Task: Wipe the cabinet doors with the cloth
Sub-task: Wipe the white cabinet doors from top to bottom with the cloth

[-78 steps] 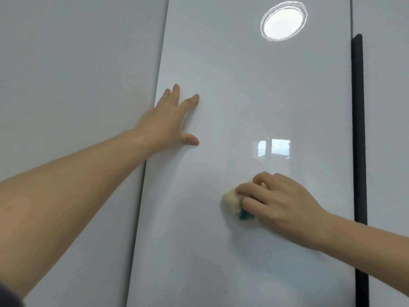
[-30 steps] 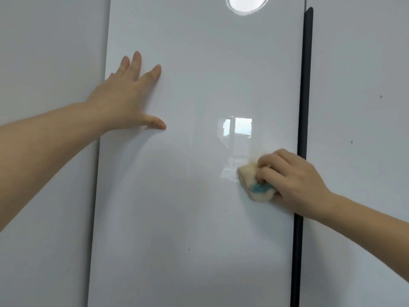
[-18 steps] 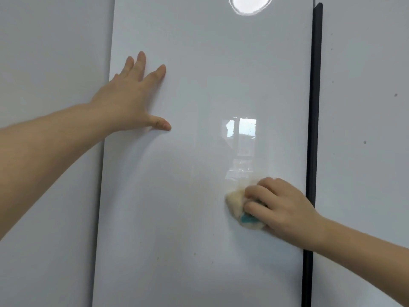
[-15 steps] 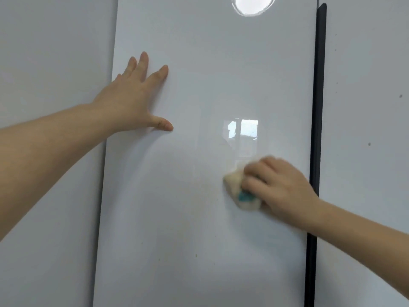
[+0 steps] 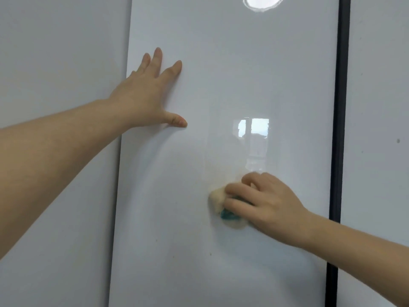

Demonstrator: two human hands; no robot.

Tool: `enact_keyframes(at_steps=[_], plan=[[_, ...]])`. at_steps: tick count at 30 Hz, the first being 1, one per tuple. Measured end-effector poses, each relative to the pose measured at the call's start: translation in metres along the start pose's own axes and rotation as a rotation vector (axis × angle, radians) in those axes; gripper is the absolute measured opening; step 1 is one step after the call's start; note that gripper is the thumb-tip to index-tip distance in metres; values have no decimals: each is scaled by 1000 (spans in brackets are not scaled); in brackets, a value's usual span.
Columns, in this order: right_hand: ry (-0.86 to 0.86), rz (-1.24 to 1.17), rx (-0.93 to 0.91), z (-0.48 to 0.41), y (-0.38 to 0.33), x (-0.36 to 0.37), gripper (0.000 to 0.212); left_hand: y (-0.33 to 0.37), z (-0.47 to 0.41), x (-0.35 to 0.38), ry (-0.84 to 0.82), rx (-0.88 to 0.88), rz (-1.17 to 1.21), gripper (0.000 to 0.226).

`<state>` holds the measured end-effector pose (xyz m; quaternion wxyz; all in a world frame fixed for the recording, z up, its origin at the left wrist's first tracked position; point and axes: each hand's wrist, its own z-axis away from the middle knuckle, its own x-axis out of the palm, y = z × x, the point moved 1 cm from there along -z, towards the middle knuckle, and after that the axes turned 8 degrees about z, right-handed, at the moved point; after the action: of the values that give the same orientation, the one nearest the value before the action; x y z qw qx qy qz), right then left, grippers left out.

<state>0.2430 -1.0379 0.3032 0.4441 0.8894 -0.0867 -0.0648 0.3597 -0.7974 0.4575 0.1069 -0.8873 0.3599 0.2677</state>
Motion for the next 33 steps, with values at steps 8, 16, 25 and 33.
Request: enact_keyframes(at_steps=[8, 16, 25, 33], plan=[[166, 19, 326, -65, 31, 17, 28, -1, -2, 0, -1, 5, -3, 125], [56, -105, -84, -22, -39, 22, 23, -2, -1, 0, -5, 12, -32, 124], [223, -29, 205, -94, -6, 39, 29, -16, -7, -12, -8, 78, -128, 110], [125, -96, -71, -79, -58, 43, 26, -23, -8, -15, -33, 100, -117, 103]])
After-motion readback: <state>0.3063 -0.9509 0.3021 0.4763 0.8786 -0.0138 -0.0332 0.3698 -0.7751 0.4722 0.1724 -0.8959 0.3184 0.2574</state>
